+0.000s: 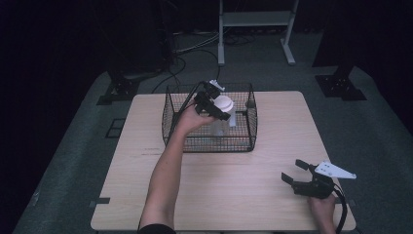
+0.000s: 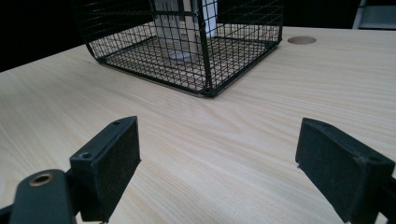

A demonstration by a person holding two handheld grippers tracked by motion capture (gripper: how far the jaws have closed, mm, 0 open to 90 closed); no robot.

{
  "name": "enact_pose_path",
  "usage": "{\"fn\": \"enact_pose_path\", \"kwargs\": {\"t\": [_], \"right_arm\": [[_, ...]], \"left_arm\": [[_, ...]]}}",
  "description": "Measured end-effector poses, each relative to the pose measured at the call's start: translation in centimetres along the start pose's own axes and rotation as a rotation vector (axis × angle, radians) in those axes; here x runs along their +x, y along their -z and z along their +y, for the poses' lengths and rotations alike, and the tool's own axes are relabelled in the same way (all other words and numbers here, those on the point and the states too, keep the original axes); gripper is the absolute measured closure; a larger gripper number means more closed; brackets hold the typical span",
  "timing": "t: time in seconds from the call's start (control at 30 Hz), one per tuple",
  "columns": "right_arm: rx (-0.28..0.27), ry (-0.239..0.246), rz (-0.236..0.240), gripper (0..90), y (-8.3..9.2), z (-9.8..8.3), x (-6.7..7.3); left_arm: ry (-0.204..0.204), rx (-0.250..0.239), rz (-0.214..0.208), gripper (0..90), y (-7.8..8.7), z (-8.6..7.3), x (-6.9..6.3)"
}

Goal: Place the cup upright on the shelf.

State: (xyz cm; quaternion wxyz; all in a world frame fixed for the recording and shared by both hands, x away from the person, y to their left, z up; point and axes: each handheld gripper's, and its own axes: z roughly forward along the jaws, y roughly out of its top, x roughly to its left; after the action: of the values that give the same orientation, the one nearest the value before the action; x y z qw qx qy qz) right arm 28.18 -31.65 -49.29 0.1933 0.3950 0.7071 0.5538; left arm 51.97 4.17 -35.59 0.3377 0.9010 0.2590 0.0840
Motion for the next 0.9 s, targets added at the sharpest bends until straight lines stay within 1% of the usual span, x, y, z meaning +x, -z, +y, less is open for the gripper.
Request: {"fn": "enact_pose_path", "kwargs": {"t": [0.1, 0.13, 0.17, 0.2, 0.23, 0.3, 0.37, 0.57, 0.63, 0.67, 0.73, 0.77, 0.8, 0.83, 0.9], "right_arm": [[0.007, 0.007, 0.003, 12.8, -0.1, 0.0, 0.1], [0.014, 0.017, -0.001, 12.8, -0.2, 0.0, 0.2], [0.017, 0.017, 0.0, 12.8, -0.2, 0.0, 0.3], [0.017, 0.027, 0.0, 12.8, -0.3, 0.0, 0.2], [0.021, 0.028, -0.001, 12.9, -0.3, 0.0, 0.3], [0.024, 0.033, -0.002, 12.8, -0.3, 0.0, 0.3], [0.023, 0.036, 0.003, 12.8, -0.3, 0.0, 0.4], [0.025, 0.031, 0.003, 12.8, -0.3, 0.0, 0.4], [0.025, 0.032, 0.005, 12.8, -0.3, 0.0, 0.4], [0.023, 0.036, 0.006, 12.8, -0.3, 0.0, 0.4], [0.022, 0.04, 0.006, 12.8, -0.3, 0.0, 0.4], [0.024, 0.039, 0.007, 12.8, -0.3, 0.0, 0.4], [0.024, 0.04, 0.007, 12.8, -0.3, 0.0, 0.4], [0.024, 0.042, 0.007, 12.8, -0.3, 0.0, 0.4], [0.024, 0.042, 0.009, 12.8, -0.3, 0.0, 0.4]], "left_arm": [[-0.001, -0.003, 0.008, 4.6, 0.0, -0.2, -0.2], [0.003, 0.001, 0.014, 4.5, -0.1, -0.5, -0.2], [0.014, -0.004, 0.001, 4.5, -0.2, -0.6, -0.2], [0.016, -0.003, -0.014, 4.5, -0.3, -0.8, -0.1], [0.017, -0.002, -0.018, 4.4, -0.4, -1.0, -0.1], [0.014, -0.004, -0.014, 2.0, -0.5, -1.3, -0.1], [0.006, -0.017, 0.004, 2.0, -0.3, -1.4, -0.1], [0.008, -0.025, 0.007, 1.9, 0.0, -1.6, 0.1], [0.004, -0.028, 0.015, 1.8, 0.1, -1.6, 0.0], [0.008, -0.04, -0.004, 1.9, 0.2, -1.6, -0.1], [0.003, -0.041, 0.001, 2.3, 0.3, -1.5, -0.2], [-0.004, -0.051, 0.011, 1.8, 0.6, -1.4, -0.3], [0.001, -0.052, 0.012, 1.8, 0.7, -1.4, -0.2], [-0.001, -0.052, 0.021, 1.8, 0.8, -1.5, -0.2], [0.003, -0.05, 0.017, 1.8, 0.9, -1.6, -0.1]]}}
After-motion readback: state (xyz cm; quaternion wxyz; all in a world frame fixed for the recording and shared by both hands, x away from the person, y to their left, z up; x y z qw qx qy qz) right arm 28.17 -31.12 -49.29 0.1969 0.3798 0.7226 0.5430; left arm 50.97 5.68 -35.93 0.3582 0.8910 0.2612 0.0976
